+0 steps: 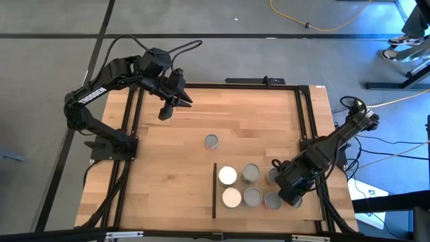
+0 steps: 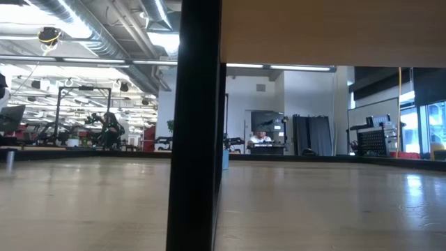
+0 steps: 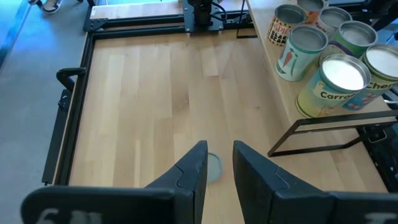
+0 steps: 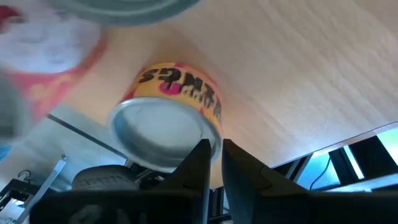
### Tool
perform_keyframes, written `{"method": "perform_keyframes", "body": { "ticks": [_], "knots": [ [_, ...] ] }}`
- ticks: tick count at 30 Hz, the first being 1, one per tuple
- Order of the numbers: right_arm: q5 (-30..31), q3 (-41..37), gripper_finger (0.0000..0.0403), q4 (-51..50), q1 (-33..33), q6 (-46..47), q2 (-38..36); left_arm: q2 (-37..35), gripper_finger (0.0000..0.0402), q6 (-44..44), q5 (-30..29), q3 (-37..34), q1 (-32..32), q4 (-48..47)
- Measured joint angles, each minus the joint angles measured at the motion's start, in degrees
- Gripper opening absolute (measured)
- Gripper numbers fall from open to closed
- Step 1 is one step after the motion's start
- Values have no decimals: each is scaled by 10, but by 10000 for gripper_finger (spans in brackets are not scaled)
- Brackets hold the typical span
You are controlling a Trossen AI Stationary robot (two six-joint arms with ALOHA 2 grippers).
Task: Pick and place cans onto a shelf
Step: Put the tuna can on the shelf
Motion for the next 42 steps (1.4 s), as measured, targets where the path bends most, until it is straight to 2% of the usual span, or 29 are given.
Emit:
{"method": "perform_keyframes", "body": {
  "ticks": [4,8,12,19,24,29,32,34,38,42],
  "knots": [
    [50,54,44,-39,0,-5,0,0,69,2,-9,0,0,-1],
    [170,137,44,-97,0,-2,-1,-1,69,36,-46,-30,0,-19],
    [299,213,44,-141,0,-25,-1,0,69,74,-45,-107,0,-14],
    [444,297,44,-144,-1,-103,-3,0,69,198,-43,-269,-9,108],
    [504,335,44,-143,-1,-134,-3,0,69,322,-43,-371,-25,237],
    [526,349,44,-143,-1,-134,-7,0,69,376,-29,-470,-54,409],
    [527,350,44,-143,-1,-133,-7,0,69,423,13,-515,-70,456],
    [527,350,44,-143,-1,-132,-8,0,69,443,18,-540,-82,476],
    [529,350,44,-143,-1,-131,-8,23,69,449,-15,-571,-98,522],
    [549,350,44,-143,-1,-131,-8,76,69,440,-55,-572,-108,551]
  ]
}}
